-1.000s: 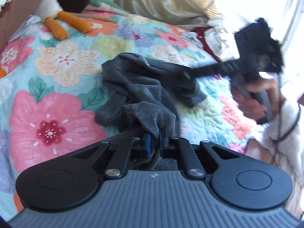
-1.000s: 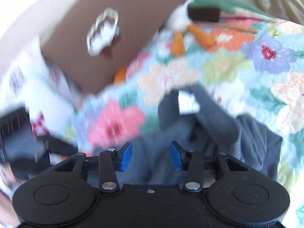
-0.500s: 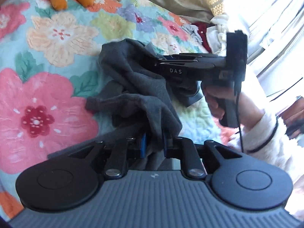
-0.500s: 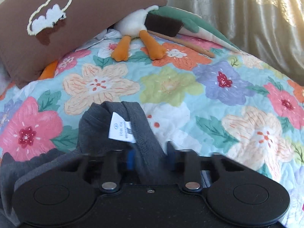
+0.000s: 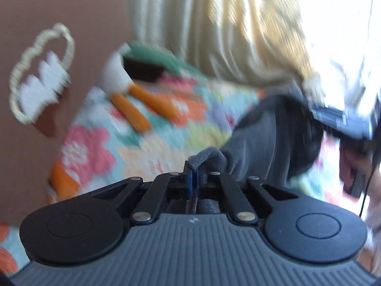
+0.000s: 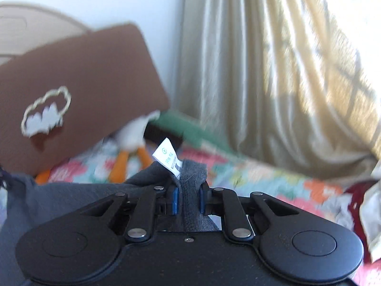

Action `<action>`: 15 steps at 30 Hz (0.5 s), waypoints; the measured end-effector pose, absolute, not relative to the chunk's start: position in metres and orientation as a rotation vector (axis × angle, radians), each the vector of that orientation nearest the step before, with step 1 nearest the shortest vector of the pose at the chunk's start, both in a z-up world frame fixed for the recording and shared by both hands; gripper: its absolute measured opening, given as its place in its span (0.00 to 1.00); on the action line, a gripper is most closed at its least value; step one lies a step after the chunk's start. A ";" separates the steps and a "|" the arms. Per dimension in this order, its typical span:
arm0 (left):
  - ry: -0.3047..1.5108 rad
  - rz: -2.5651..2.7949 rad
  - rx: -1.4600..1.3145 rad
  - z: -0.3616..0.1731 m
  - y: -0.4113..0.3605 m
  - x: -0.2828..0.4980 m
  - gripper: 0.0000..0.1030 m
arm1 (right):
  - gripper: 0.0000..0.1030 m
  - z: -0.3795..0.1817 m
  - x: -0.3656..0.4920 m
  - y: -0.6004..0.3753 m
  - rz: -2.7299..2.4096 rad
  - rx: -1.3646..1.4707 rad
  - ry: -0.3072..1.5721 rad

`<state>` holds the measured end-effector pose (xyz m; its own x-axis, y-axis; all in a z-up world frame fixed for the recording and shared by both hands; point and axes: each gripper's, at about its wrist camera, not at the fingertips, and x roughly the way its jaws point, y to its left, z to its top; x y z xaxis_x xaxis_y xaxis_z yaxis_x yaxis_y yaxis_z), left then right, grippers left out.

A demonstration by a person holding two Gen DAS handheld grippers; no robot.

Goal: Fold clothes
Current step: 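Lower the held shirt onto the bed with both grippers, then open both grippers and release the shirt flat on the bed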

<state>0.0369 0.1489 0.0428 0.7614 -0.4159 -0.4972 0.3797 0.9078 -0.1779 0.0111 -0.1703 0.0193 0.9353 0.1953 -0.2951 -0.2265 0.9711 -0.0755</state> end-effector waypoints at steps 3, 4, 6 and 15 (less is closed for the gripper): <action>0.425 -0.259 0.048 0.044 0.150 0.064 0.03 | 0.19 0.014 0.052 -0.167 0.177 -0.064 0.346; 0.446 -0.203 0.135 0.034 0.142 0.078 0.04 | 0.22 0.007 0.071 -0.164 0.132 -0.058 0.415; 0.519 -0.181 0.245 0.013 0.130 0.095 0.05 | 0.25 -0.005 0.096 -0.159 0.053 -0.037 0.550; 0.592 -0.280 0.270 -0.027 0.132 0.039 0.59 | 0.51 -0.017 0.040 -0.174 0.141 0.113 0.749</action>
<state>0.0390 0.1321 -0.0267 0.7941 -0.1806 -0.5803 0.3342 0.9273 0.1687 0.0400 -0.1736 -0.0168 0.7236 0.1679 -0.6695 -0.0872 0.9844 0.1526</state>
